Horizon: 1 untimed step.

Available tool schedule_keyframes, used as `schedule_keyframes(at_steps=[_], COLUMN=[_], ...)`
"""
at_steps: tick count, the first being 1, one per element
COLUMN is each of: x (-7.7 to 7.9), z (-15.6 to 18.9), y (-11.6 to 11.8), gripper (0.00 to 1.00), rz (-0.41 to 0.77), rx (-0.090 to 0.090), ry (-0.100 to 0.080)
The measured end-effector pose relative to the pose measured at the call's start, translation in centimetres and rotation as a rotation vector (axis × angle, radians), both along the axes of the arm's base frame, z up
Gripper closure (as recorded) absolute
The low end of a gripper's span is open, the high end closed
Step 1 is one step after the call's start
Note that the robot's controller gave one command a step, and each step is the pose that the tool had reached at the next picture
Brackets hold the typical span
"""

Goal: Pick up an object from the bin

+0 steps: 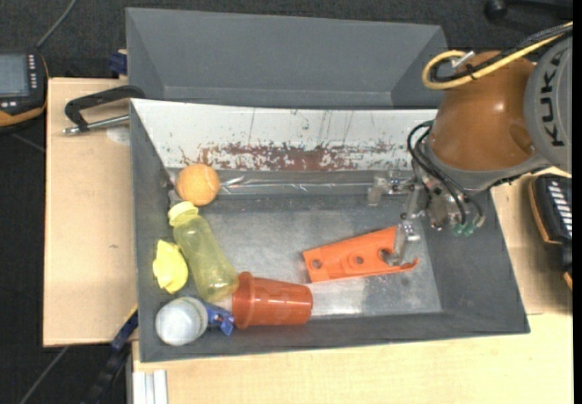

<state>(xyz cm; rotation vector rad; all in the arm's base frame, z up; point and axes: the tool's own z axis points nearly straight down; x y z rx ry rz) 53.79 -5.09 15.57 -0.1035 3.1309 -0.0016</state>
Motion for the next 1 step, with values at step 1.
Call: schedule_keyframes(at_steps=[1], x=[0.45], z=[-4.97], y=[2.12], gripper=[0.0], rz=[0.234], rx=[0.0], ry=[0.003])
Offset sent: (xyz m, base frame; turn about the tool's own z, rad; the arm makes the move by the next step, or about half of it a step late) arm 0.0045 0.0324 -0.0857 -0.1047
